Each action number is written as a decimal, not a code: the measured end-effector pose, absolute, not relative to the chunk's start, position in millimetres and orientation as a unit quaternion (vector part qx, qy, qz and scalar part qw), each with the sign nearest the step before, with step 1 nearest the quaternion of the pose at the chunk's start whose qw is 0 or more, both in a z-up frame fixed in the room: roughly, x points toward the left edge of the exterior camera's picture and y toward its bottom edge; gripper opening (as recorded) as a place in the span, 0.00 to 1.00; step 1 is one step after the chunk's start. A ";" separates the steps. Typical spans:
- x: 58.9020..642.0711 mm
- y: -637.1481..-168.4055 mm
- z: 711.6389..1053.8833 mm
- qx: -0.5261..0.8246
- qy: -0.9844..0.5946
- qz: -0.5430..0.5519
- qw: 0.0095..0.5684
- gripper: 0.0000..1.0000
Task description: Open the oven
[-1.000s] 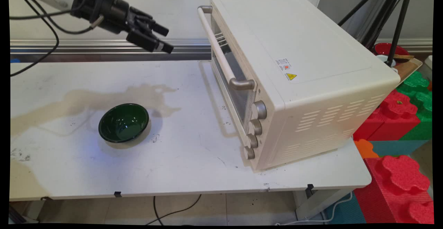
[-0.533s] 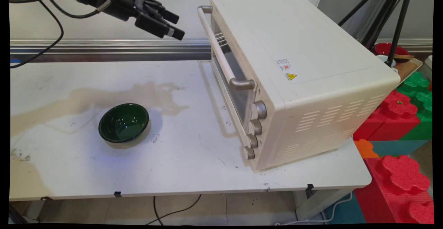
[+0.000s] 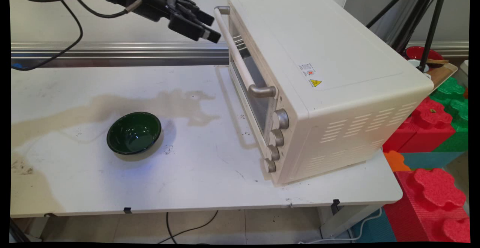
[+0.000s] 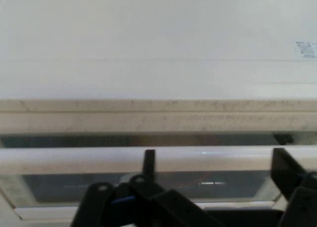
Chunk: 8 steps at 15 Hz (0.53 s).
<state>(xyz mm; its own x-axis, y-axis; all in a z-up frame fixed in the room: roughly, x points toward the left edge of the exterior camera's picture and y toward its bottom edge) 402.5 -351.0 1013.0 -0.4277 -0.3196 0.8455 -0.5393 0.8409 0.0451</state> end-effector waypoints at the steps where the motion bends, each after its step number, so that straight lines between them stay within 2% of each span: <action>1: 398.8 -352.5 1012.4 0.255 -0.837 0.117 0.469 0.00; 8: 375.1 -367.0 1008.2 0.250 -0.841 0.118 0.464 0.00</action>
<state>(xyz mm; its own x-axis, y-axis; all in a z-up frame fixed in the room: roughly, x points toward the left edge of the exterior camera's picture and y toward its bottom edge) 375.1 -367.0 1008.2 -0.4438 -0.3118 0.8401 -0.5307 0.8469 0.0340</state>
